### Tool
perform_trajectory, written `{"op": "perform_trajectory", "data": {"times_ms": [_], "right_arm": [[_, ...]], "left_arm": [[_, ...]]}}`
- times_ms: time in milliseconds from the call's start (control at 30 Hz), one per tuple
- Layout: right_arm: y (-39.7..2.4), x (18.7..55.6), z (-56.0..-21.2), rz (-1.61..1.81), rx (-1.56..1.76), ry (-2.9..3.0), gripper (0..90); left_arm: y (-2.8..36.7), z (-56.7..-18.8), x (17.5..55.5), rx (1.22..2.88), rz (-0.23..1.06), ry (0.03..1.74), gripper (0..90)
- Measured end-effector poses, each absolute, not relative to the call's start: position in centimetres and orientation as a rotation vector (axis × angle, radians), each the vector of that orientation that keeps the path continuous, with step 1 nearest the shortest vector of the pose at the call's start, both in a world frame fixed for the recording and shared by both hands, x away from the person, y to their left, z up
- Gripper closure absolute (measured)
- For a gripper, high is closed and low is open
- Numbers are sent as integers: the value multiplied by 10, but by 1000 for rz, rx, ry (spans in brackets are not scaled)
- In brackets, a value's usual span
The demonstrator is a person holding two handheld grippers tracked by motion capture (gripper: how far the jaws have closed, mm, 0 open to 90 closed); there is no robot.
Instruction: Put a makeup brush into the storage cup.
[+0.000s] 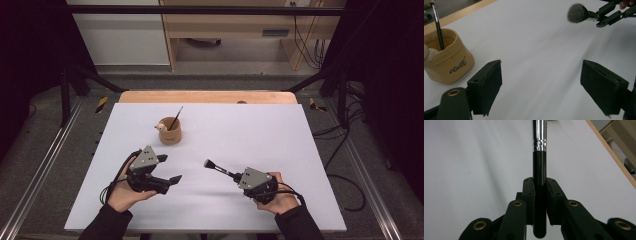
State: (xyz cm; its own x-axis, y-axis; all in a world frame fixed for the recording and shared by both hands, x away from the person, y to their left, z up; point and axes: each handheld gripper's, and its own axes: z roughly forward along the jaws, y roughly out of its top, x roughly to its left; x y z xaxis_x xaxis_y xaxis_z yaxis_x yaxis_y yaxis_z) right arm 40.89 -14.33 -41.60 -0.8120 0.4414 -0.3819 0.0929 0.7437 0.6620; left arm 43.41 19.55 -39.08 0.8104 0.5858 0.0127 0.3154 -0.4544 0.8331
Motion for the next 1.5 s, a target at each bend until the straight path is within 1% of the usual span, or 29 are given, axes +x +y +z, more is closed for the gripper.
{"op": "perform_trajectory", "data": {"times_ms": [667, 1233, 1500], "right_arm": [[-146, 410, -424, 1016, 552, 2349, 792], [-145, 410, -430, 1103, 642, 2306, 792], [-143, 409, -429, 1156, 678, 2295, 792]], "left_arm": [[182, -408, 428, 1912, 340, 741, 172], [169, -414, 427, 1836, 328, 782, 172], [163, -414, 428, 1796, 297, 791, 171]]}}
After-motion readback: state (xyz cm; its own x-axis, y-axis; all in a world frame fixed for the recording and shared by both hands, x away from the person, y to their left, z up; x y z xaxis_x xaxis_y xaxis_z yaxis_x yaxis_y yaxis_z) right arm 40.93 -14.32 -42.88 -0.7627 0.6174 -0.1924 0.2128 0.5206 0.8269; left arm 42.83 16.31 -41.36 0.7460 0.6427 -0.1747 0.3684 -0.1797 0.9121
